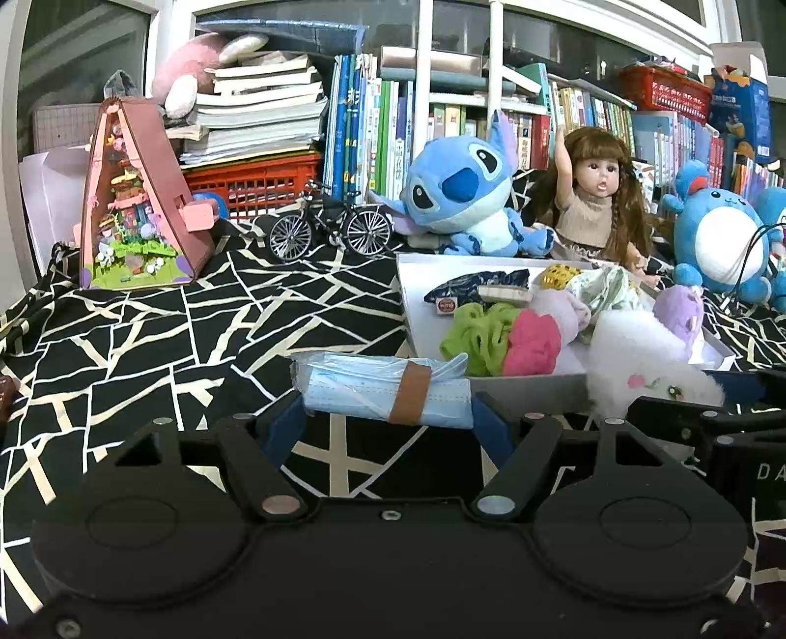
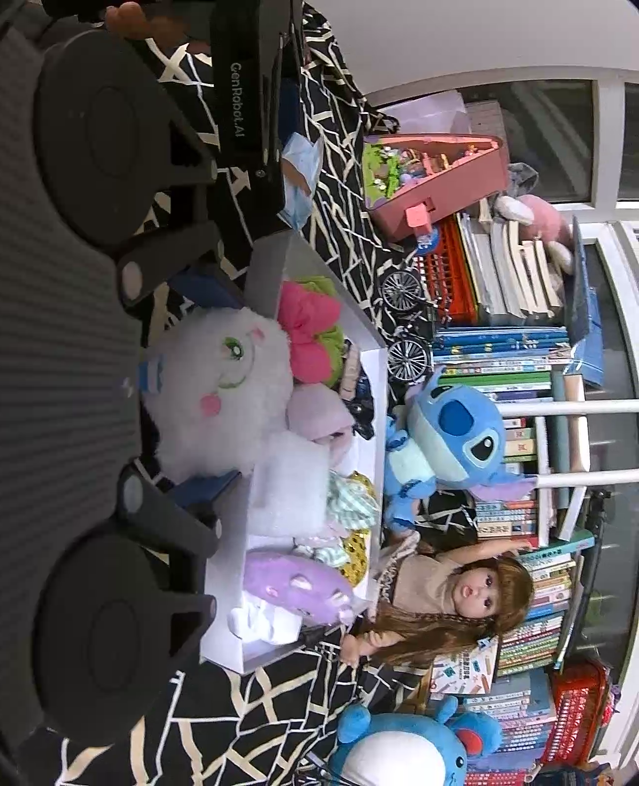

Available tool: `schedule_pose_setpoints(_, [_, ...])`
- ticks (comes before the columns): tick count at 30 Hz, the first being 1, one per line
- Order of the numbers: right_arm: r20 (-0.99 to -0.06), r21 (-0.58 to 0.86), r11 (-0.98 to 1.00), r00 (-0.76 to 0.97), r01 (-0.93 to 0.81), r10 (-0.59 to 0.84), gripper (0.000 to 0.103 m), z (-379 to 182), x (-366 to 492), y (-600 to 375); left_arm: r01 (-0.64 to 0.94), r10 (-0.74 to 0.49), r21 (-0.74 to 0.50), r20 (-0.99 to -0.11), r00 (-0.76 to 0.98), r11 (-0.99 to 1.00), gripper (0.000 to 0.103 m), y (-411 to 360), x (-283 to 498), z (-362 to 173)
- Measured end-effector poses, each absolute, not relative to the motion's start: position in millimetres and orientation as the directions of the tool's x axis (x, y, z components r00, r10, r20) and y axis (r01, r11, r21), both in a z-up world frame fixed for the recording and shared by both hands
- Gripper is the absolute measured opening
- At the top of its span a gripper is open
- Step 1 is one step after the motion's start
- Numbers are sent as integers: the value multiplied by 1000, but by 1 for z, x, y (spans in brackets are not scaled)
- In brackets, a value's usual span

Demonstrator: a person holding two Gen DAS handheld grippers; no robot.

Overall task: Organize soft objects
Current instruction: 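Carry the white plush with the right tool while the left tool carries the blue pack over the box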

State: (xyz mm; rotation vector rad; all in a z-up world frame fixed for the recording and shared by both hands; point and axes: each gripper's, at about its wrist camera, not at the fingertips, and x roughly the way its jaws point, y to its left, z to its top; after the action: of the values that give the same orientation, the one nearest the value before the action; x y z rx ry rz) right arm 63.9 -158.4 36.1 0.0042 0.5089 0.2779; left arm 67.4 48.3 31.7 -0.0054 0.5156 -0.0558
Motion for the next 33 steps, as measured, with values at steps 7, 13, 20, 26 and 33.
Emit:
schedule_pose_setpoints(7, [-458, 71, 966, 852, -250, 255, 72, 45, 62, -164, 64, -68, -25, -484, 872, 998, 71, 44, 67, 40])
schedule_pose_setpoints(13, [-443, 82, 970, 863, -231, 243, 72, 52, 64, -172, 88, -91, -29, -473, 876, 996, 71, 35, 71, 50])
schedule_pose_setpoints(20, [-426, 72, 976, 879, -206, 216, 72, 61, 72, -184, 122, -122, -29, -451, 884, 992, 71, 19, 81, 63])
schedule_pose_setpoints(26, [-420, 97, 980, 885, -174, 199, 72, 71, 88, -199, 148, -155, -51, -432, 888, 988, 71, 8, 99, 74])
schedule_pose_setpoints(33, [-438, 138, 979, 877, -152, 198, 72, 72, 106, -209, 164, -176, -65, -443, 879, 984, 71, -4, 121, 73])
